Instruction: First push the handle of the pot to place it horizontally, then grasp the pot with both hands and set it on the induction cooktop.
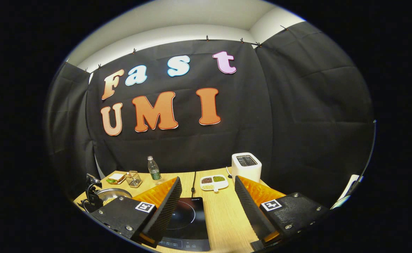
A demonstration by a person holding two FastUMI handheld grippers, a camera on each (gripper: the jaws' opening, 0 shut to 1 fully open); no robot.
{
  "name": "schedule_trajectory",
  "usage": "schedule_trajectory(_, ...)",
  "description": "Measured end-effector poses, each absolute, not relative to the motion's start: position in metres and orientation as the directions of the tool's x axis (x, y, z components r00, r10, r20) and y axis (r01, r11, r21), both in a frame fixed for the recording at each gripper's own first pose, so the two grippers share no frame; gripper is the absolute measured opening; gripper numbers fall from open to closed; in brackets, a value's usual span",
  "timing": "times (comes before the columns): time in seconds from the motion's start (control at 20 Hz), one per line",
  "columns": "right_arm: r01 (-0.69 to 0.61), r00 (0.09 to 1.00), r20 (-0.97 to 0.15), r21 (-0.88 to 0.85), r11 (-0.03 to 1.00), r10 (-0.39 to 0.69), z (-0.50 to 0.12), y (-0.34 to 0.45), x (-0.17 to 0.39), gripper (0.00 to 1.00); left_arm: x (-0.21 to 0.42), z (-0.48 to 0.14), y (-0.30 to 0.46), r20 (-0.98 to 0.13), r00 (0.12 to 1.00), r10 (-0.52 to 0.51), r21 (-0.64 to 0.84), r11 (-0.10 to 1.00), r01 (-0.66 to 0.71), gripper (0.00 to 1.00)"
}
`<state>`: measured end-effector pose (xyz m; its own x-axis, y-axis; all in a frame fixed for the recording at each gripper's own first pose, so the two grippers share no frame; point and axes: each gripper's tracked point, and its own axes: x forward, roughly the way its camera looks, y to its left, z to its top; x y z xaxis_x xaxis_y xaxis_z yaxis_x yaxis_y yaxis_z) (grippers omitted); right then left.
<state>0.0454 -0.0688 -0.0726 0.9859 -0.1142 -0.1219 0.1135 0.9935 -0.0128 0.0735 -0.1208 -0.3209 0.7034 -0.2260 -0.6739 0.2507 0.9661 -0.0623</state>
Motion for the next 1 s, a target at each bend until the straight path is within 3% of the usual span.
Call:
schedule_trajectory(0.35,0.114,0.985,-0.126,-0.021,0.993,-0.116,-0.074,-0.061,0.046,0.95,0.087,-0.321,-0.123,-0.668,0.708,-0.229,-0.054,0.964,0.262,0.01)
schedule_trajectory(0.4,0.114,0.985,-0.128,-0.019,0.993,-0.116,-0.075,-0.06,0.047,0.9,0.088,-0.321,-0.123,-0.667,0.708,-0.233,-0.055,0.963,0.265,0.01)
schedule_trajectory(0.65,0.12,0.984,-0.129,-0.017,0.993,-0.121,-0.075,-0.05,0.045,0.94,0.09,-0.318,-0.122,-0.654,0.712,-0.255,-0.088,0.961,0.263,0.01)
schedule_trajectory(0.8,0.112,0.985,-0.134,-0.017,0.994,-0.113,-0.077,-0.036,0.046,0.9,0.081,-0.301,-0.117,-0.624,0.732,-0.272,-0.091,0.956,0.278,0.02)
schedule_trajectory(0.9,0.103,0.985,-0.135,-0.009,0.995,-0.104,-0.079,-0.023,0.048,0.94,0.078,-0.283,-0.108,-0.589,0.757,-0.282,-0.091,0.955,0.284,0.02)
schedule_trajectory(0.95,0.095,0.986,-0.138,-0.002,0.995,-0.094,-0.082,-0.014,0.049,0.9,0.074,-0.273,-0.1,-0.57,0.772,-0.282,-0.091,0.955,0.281,0.02)
schedule_trajectory(1.0,0.082,0.986,-0.143,0.007,0.997,-0.08,-0.085,-0.004,0.051,0.94,0.072,-0.262,-0.089,-0.553,0.786,-0.277,-0.089,0.957,0.275,0.02)
